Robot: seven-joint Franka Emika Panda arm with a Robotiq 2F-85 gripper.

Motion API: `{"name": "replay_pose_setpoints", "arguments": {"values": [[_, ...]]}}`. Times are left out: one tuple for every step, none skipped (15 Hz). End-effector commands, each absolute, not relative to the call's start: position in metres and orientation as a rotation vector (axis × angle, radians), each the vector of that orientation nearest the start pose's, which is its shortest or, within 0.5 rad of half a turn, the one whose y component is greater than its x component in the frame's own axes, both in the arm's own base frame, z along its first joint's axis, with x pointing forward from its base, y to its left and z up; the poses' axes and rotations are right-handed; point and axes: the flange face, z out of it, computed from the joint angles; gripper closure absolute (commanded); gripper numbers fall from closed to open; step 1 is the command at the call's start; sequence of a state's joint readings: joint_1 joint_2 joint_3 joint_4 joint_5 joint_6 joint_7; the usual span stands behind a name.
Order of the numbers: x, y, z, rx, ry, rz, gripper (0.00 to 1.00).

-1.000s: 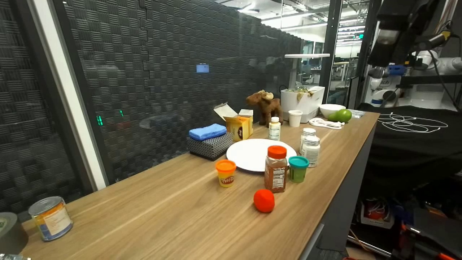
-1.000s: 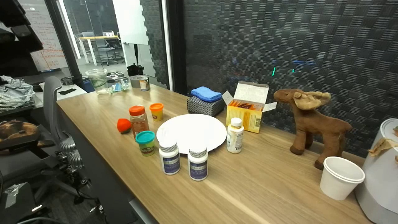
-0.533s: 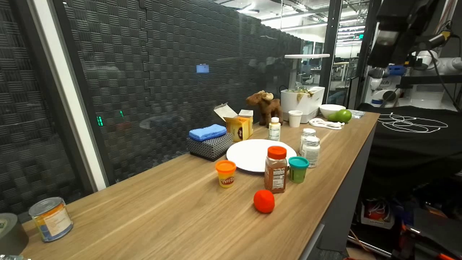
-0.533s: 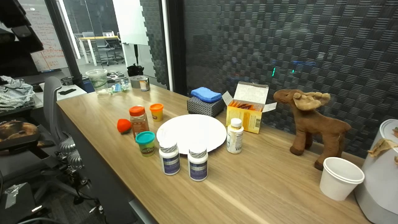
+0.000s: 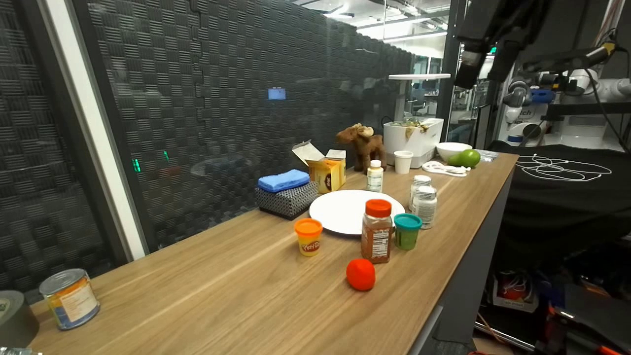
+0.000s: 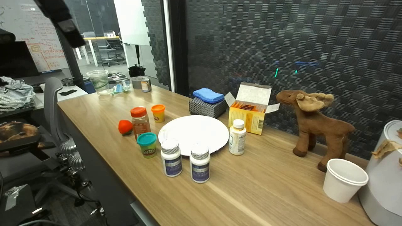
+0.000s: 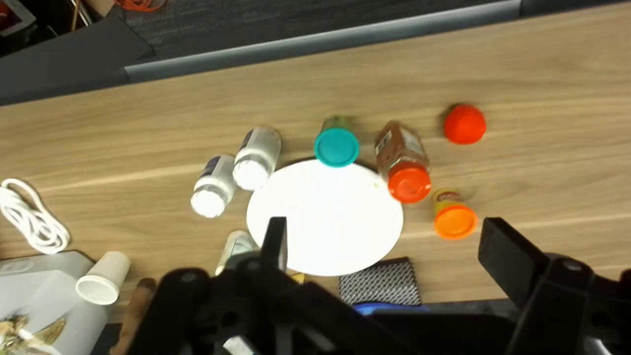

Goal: Pick up the bottles from the table and put them on the white plate.

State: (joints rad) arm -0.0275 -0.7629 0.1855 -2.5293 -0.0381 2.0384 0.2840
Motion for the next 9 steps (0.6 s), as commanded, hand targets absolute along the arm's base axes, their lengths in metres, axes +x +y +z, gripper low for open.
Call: {"name": "replay_pose_setpoints", "arguments": {"values": [[0.418, 0.020, 0.533, -3.226, 0.321, -0.481, 0.00], [0.436, 0.007, 0.524, -3.223, 0.336, -0.447, 0.00], [0.453, -0.002, 0.515, -3.222, 0.349, -0.423, 0.00], [0.468, -0.011, 0.504, -3.219, 0.366, -0.401, 0.00], [0.482, -0.020, 0.493, -3.212, 0.382, -0.378, 0.00], [0.497, -0.029, 0.480, -3.201, 0.411, -0.359, 0.00], [0.511, -0.036, 0.470, -3.190, 0.440, -0.366, 0.00], [0.524, -0.044, 0.460, -3.186, 0.463, -0.349, 0.00], [0.535, -0.051, 0.450, -3.186, 0.484, -0.341, 0.00]]}}
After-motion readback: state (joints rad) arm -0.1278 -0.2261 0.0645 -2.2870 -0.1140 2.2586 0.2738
